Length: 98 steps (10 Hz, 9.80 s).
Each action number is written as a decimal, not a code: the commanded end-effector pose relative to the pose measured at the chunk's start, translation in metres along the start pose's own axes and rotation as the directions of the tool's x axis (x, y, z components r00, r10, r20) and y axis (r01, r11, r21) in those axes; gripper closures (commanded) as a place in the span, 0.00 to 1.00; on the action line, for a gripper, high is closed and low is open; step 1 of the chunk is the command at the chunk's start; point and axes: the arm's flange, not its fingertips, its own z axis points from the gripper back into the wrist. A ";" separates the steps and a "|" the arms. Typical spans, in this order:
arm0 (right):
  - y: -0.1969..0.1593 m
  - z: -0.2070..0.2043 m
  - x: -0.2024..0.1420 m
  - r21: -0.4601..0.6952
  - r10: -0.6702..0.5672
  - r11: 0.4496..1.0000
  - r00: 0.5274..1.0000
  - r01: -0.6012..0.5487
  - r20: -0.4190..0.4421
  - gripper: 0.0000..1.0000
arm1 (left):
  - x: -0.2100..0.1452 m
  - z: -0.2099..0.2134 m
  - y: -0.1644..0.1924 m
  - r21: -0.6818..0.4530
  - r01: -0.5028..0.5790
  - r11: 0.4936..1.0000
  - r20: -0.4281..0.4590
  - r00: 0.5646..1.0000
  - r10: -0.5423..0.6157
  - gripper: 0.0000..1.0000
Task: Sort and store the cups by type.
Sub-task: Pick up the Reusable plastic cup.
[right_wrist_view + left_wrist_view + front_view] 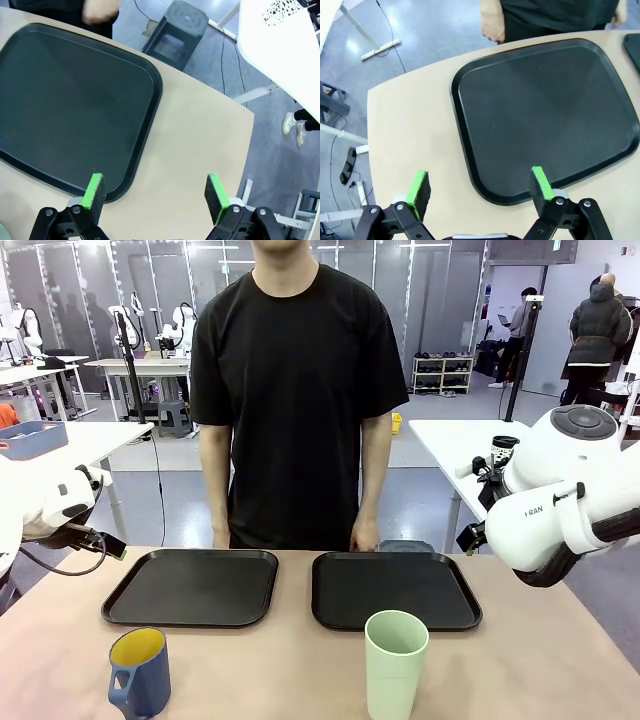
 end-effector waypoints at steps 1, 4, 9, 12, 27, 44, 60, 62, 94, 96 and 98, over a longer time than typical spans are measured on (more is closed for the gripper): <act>0.001 0.000 0.000 -0.003 0.005 1.000 1.000 -0.005 -0.002 0.00 | 0.001 0.000 -0.001 0.002 -0.001 1.000 0.000 1.000 0.001 0.00; 0.001 0.000 0.000 -0.003 0.005 1.000 1.000 -0.005 -0.002 0.00 | 0.001 0.000 -0.001 0.002 -0.001 1.000 0.000 1.000 0.001 0.00; 0.001 0.000 0.000 -0.003 0.005 1.000 1.000 -0.005 -0.002 0.00 | 0.001 0.000 -0.001 0.002 -0.001 1.000 0.000 1.000 0.001 0.00; 0.001 0.000 0.000 -0.003 0.005 1.000 1.000 -0.005 -0.002 0.00 | 0.001 0.000 -0.001 0.002 -0.001 1.000 0.000 1.000 0.001 0.00; -0.010 0.056 0.006 0.137 0.782 0.600 0.614 -0.788 0.108 0.00 | 0.001 0.000 -0.001 0.002 -0.001 1.000 0.000 1.000 0.001 0.00; 0.028 0.031 -0.089 0.343 0.852 0.356 0.452 -0.869 0.262 0.00 | 0.001 0.000 -0.001 0.002 -0.001 1.000 0.000 1.000 0.001 0.00; 0.028 -0.070 -0.138 0.512 0.244 0.155 0.535 -0.845 0.809 0.00 | 0.001 0.000 -0.001 0.002 -0.001 1.000 0.000 1.000 0.001 0.00; 0.027 -0.074 -0.150 0.522 0.138 0.167 0.544 -0.836 0.828 0.00 | 0.001 0.000 -0.001 0.002 -0.001 1.000 0.000 1.000 0.001 0.00; 0.136 -0.106 -0.163 0.564 -0.088 0.036 0.559 -0.825 0.824 0.00 | 0.001 0.000 -0.001 0.002 -0.001 1.000 0.000 1.000 0.001 0.00; 0.144 -0.112 -0.162 0.568 -0.092 0.024 0.563 -0.823 0.821 0.00 | 0.001 0.000 -0.001 0.002 -0.001 1.000 0.000 1.000 0.001 0.00; 0.149 -0.116 -0.162 0.570 -0.102 0.003 0.567 -0.822 0.817 0.00 | 0.001 0.000 -0.001 0.002 -0.001 1.000 0.000 1.000 0.001 0.00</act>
